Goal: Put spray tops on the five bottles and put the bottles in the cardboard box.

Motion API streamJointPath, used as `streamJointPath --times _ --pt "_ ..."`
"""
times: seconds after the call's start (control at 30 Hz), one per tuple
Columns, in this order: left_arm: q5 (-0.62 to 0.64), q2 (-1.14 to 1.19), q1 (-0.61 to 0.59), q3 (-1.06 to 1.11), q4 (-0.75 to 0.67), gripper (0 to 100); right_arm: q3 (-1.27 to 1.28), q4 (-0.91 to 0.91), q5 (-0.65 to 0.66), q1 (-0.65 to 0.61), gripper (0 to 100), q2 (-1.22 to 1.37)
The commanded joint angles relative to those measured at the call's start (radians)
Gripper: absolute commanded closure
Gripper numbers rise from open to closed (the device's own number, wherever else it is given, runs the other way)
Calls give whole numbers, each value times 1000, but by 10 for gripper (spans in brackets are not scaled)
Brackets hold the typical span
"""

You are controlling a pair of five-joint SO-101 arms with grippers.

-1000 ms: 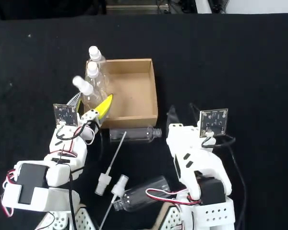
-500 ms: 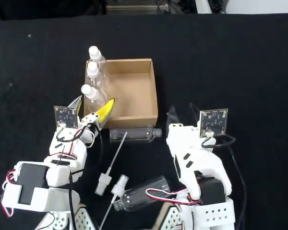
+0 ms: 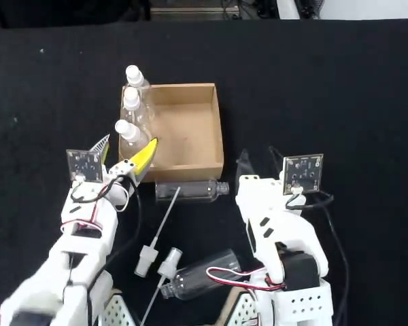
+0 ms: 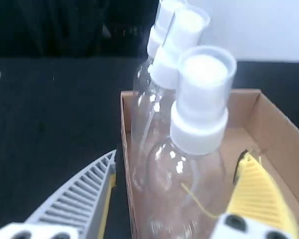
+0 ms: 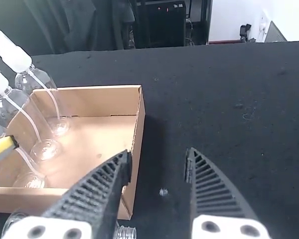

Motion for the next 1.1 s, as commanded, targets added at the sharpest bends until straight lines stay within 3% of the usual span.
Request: streamJointPath --times 0.0,0.23,0.47,0.8,0.93,1.07 --pt "0 -282 -25 -42 313 650 -8 -29 2 15 840 -21" --pt "0 -767 -45 -50 801 650 1 -31 2 15 840 -21" --pt "-6 -1031 -41 -127 1269 650 54 -109 2 18 840 -21" --pt "-40 -1023 -35 -374 1654 646 54 -106 2 11 840 -12" --pt "-97 -921 -39 -406 1746 646 38 -63 3 -35 840 -12" --pt "-98 -763 -44 -443 1823 646 -33 32 92 -80 840 -12"
